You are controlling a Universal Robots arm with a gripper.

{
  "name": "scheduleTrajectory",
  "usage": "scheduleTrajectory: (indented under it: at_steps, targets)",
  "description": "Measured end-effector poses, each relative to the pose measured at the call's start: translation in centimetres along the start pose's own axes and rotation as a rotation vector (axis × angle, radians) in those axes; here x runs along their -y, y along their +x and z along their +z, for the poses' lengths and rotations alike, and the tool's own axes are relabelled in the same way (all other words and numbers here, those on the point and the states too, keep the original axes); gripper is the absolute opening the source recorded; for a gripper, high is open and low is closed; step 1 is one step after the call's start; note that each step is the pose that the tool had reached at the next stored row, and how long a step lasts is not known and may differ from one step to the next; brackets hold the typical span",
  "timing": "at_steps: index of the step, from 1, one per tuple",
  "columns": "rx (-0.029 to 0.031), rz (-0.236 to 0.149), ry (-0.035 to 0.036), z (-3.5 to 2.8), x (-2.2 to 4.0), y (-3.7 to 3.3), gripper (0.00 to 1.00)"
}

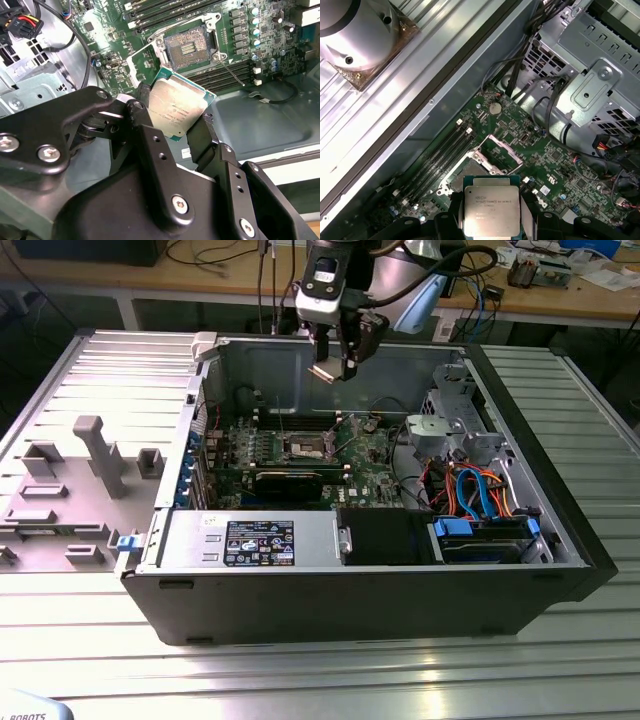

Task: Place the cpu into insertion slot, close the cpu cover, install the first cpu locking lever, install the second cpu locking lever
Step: 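Place the cpu into insertion slot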

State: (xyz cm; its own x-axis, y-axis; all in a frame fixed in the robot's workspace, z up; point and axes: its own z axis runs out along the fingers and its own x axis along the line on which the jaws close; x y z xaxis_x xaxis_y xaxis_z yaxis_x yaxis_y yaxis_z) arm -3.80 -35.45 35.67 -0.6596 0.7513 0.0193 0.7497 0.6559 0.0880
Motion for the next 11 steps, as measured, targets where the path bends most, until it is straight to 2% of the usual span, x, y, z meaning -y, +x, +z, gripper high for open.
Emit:
scheduleTrajectory:
  at_steps: [2,8,11]
  targets:
    - [0.0010,0.012,-0.0003,0.00,0.00,0.00,0.54]
    - [0.0091,0.103,-0.0021,0.01,0.00,0.00,0.54]
    - [0.0098,0.110,-0.0022,0.01,0.00,0.00,0.54]
